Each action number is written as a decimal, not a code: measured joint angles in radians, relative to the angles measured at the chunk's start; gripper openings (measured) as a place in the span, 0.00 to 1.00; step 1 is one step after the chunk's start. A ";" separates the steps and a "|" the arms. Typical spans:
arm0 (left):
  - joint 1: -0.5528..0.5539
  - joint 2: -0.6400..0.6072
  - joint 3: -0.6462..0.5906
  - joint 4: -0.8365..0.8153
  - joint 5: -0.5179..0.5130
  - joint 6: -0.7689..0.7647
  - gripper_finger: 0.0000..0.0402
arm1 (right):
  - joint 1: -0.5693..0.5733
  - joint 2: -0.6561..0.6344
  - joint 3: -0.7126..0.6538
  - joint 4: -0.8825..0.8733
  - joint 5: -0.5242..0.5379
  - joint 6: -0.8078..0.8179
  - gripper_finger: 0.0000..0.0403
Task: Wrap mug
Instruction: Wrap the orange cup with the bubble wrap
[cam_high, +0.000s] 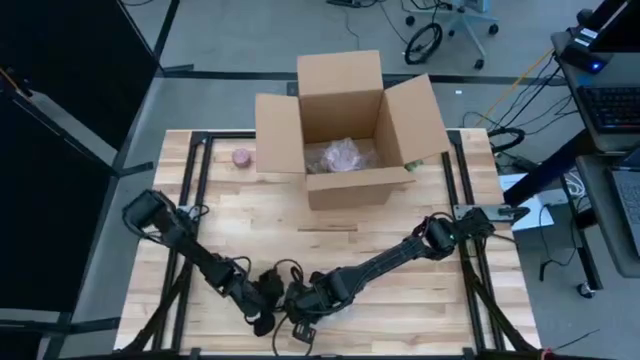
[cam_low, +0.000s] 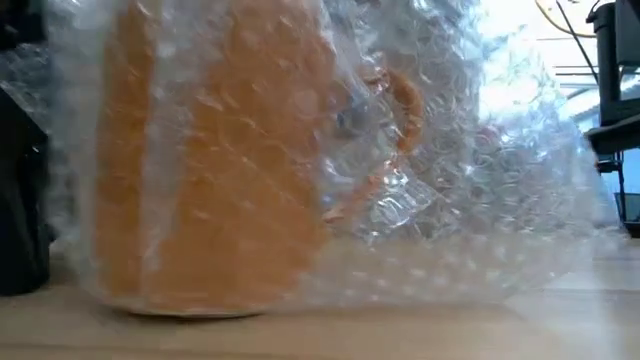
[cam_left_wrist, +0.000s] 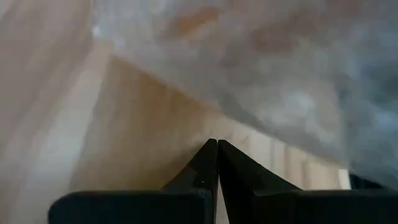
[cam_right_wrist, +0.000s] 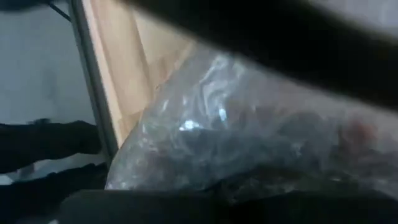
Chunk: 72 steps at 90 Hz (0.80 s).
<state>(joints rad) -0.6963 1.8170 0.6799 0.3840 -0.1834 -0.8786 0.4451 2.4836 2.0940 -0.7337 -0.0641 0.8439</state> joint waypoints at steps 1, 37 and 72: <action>0.001 0.003 0.000 0.005 0.000 -0.001 0.00 | 0.000 0.000 -0.003 0.005 -0.004 0.004 0.00; 0.023 0.018 0.003 0.036 0.034 0.028 0.00 | -0.002 -0.022 -0.097 0.112 -0.121 0.076 0.00; -0.034 0.018 0.004 0.069 0.173 0.054 0.00 | -0.021 -0.022 -0.102 0.182 -0.140 0.125 0.00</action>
<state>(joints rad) -0.7301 1.8347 0.6842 0.4533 -0.0108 -0.8250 0.4239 2.4619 1.9923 -0.5520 -0.2045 0.9687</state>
